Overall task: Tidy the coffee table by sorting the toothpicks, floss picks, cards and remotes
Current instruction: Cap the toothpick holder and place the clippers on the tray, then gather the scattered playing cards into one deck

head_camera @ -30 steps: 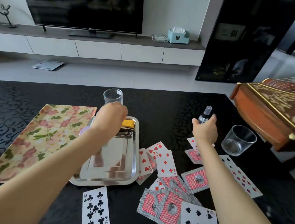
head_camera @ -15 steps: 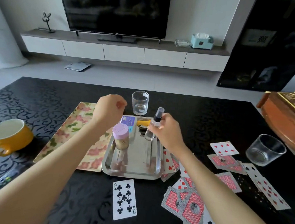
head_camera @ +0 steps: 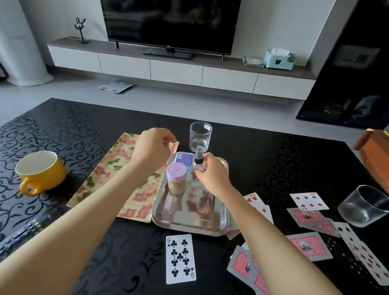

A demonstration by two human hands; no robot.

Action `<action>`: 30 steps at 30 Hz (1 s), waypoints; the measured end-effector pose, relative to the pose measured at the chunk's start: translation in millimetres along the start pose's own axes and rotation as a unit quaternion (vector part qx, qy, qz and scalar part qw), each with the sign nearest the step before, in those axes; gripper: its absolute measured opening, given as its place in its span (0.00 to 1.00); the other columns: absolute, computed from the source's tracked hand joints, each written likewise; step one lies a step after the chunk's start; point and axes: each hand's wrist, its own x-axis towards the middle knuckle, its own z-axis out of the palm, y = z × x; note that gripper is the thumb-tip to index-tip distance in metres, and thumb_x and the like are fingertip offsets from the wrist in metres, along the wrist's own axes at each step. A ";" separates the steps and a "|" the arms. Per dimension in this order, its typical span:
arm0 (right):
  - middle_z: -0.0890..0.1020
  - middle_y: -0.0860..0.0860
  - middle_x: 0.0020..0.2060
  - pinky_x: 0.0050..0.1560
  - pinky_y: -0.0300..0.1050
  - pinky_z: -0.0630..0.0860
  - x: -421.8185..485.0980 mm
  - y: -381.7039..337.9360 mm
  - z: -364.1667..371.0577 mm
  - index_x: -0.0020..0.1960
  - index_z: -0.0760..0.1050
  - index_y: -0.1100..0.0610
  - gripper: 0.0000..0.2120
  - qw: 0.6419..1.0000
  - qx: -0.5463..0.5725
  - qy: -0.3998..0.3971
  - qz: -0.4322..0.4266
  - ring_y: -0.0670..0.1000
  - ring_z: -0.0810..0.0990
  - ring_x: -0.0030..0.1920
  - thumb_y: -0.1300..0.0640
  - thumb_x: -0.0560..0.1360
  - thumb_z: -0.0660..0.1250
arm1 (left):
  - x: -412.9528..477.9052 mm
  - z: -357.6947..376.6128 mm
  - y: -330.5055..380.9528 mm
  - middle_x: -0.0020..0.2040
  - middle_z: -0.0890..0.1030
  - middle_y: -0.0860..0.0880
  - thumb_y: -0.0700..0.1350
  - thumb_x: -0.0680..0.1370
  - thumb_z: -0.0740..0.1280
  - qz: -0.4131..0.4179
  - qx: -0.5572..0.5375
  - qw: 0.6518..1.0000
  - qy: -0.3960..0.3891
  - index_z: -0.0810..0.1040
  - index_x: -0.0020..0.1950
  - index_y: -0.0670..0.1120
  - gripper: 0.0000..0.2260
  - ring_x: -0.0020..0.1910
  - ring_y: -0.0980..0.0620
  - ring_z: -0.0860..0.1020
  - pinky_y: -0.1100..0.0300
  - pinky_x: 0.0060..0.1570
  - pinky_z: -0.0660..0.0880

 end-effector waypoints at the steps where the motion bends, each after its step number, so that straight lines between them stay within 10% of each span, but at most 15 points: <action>1: 0.78 0.54 0.60 0.55 0.40 0.72 -0.9 0.4 -0.1 0.67 0.67 0.57 0.24 1.000 -0.008 -0.010 -0.001 0.53 0.78 0.60 0.57 0.74 0.70 | -2.4 -0.8 0.5 0.55 0.81 0.46 0.32 0.77 0.56 0.001 0.001 1.000 -0.003 0.82 0.53 0.44 0.16 0.43 0.49 0.75 0.61 0.41 0.71; 14: 0.79 0.54 0.56 0.52 0.42 0.71 -71.4 17.7 -46.9 0.64 0.71 0.60 0.18 0.999 -0.020 -0.021 0.044 0.54 0.77 0.57 0.62 0.74 0.65 | -49.8 -17.5 14.6 0.53 0.82 0.46 0.32 0.76 0.57 0.027 0.025 0.998 -0.052 0.81 0.53 0.42 0.15 0.41 0.50 0.75 0.60 0.39 0.71; 24: 0.79 0.46 0.54 0.53 0.40 0.72 -233.9 49.8 -62.3 0.63 0.74 0.52 0.22 0.956 -0.076 -0.269 0.089 0.44 0.76 0.51 0.48 0.71 0.71 | -170.1 11.9 9.2 0.44 0.81 0.48 0.45 0.76 0.66 0.091 0.048 0.939 -0.328 0.81 0.48 0.42 0.08 0.46 0.47 0.80 0.57 0.47 0.75; 30: 0.77 0.47 0.48 0.51 0.40 0.74 -272.4 62.6 -57.6 0.63 0.73 0.55 0.20 0.974 -0.069 -0.157 0.148 0.45 0.76 0.47 0.52 0.73 0.70 | -237.4 33.4 26.6 0.61 0.75 0.48 0.67 0.66 0.69 0.189 0.160 0.865 -0.437 0.69 0.69 0.49 0.37 0.59 0.47 0.75 0.53 0.57 0.73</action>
